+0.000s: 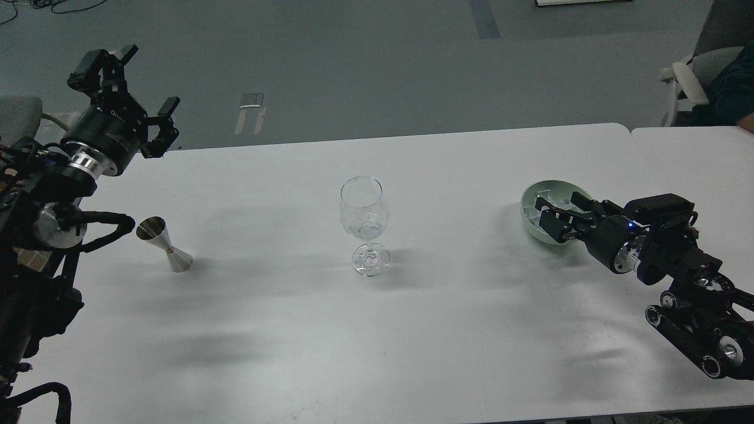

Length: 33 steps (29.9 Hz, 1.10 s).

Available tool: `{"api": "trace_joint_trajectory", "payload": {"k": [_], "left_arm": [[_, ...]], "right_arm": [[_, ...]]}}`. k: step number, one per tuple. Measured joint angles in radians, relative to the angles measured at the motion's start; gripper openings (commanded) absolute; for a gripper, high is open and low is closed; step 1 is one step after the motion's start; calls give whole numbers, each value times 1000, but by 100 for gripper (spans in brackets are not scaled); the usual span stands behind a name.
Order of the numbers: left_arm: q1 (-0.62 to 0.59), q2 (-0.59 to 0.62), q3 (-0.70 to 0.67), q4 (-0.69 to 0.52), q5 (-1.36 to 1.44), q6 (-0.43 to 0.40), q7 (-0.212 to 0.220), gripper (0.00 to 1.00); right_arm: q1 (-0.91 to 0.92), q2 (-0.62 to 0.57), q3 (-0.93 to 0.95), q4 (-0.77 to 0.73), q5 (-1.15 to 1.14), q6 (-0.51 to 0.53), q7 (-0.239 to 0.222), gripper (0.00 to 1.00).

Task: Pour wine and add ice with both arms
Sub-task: 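Scoop ice cubes from the green bowl with the right gripper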

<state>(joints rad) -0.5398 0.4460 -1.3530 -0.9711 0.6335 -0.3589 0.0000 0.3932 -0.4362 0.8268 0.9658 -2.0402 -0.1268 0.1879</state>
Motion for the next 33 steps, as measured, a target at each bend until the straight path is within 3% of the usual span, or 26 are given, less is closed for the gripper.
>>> {"api": "trace_joint_trajectory", "payload": {"k": [13,23,33], "left_arm": [[0,-4,0,0,0,0,0,98],[3,-1,0,0,0,1,-2,98],[2,3,-1,0,0,1,-2,98]], "right_arm": [[9,18,1,-34,0,3,-3,69],[35,20,-2,-50,0,26,-4,54],[37,20,-4,-43,4,41,-4,56]]}}
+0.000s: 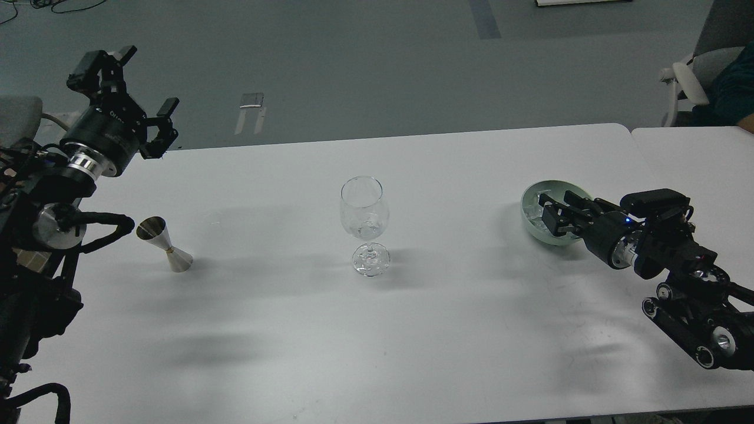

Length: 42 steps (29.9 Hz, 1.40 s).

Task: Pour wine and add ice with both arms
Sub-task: 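Scoop ice cubes from the green bowl with the right gripper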

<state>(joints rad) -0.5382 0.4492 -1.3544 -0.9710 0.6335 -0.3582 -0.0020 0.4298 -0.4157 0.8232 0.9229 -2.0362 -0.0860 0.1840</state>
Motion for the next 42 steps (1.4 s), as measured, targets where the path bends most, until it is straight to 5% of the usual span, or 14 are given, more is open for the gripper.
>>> {"api": "trace_joint_trajectory", "payload": {"k": [29,33,42], "left_arm": [[-2,2,0,0,0,1,0,98],[-2,2,0,0,0,1,1,98],[-2,2,0,0,0,2,0,98]], "right_arm": [[-1,-21,-1,14,-1,53,0,54],[-1,-14,-1,14,-1,54,0,46],[0,-19,-1,15,-1,54,0,11]]}}
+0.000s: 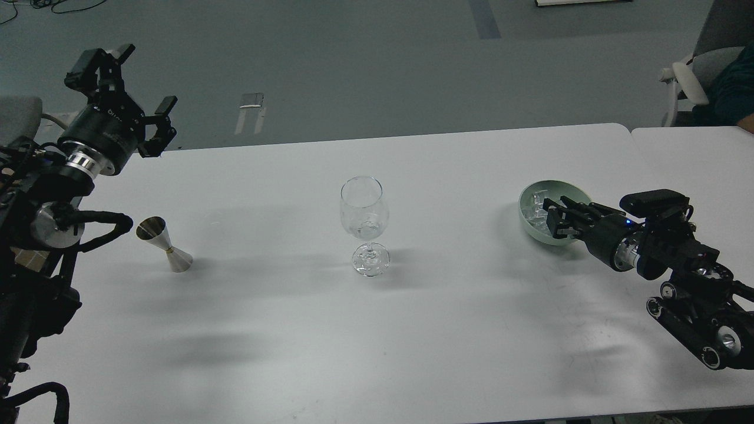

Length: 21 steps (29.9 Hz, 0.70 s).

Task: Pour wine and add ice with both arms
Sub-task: 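Scoop ice cubes from the green bowl with the right gripper, then carry the ice with the right gripper over the wine glass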

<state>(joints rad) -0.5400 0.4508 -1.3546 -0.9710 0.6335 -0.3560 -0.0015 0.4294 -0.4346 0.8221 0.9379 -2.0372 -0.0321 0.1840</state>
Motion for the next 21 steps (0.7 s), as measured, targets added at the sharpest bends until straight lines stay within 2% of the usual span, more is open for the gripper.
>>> {"api": "trace_joint_trajectory", "payload": {"k": [4,10,21], "left_arm": [[0,-1,0,0,0,0,0,98],[0,0,0,-2,0,0,0,98],[-1,1,0,-14,0,2,0,98]], "right_arm": [[0,-3,0,13,0,0,0,5],[-3,-41,12,75,3,0,-3,5],[42,-264,84,431,50,81,-5,5]]}}
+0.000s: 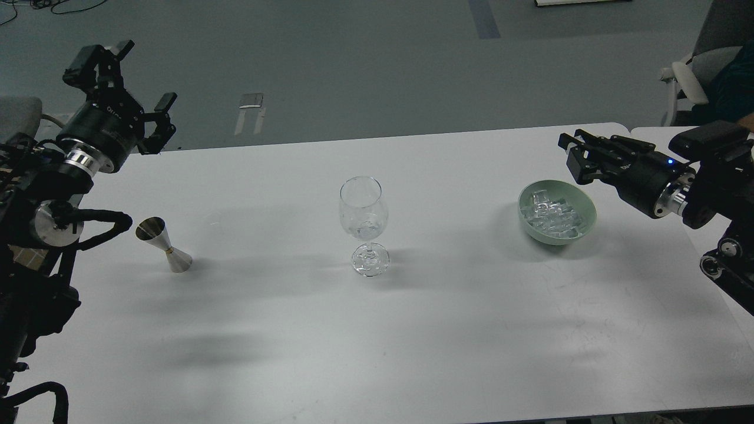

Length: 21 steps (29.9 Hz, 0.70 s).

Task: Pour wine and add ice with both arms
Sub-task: 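Carry the ice with the right gripper over the wine glass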

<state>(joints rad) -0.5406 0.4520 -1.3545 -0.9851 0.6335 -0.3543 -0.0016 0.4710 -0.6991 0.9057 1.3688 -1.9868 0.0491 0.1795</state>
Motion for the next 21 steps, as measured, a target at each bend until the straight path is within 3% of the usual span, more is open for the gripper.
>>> {"api": "trace_joint_trajectory", "payload": {"k": [8,21], "left_arm": [[-2,-4,0,0,2,1,0,98],[-3,-1,-1,0,2,2,0,98]], "right_arm": [[123,-23,-5,194,-9,121,0,4],[303,139,-194,214,-114,171,-19,4]]}}
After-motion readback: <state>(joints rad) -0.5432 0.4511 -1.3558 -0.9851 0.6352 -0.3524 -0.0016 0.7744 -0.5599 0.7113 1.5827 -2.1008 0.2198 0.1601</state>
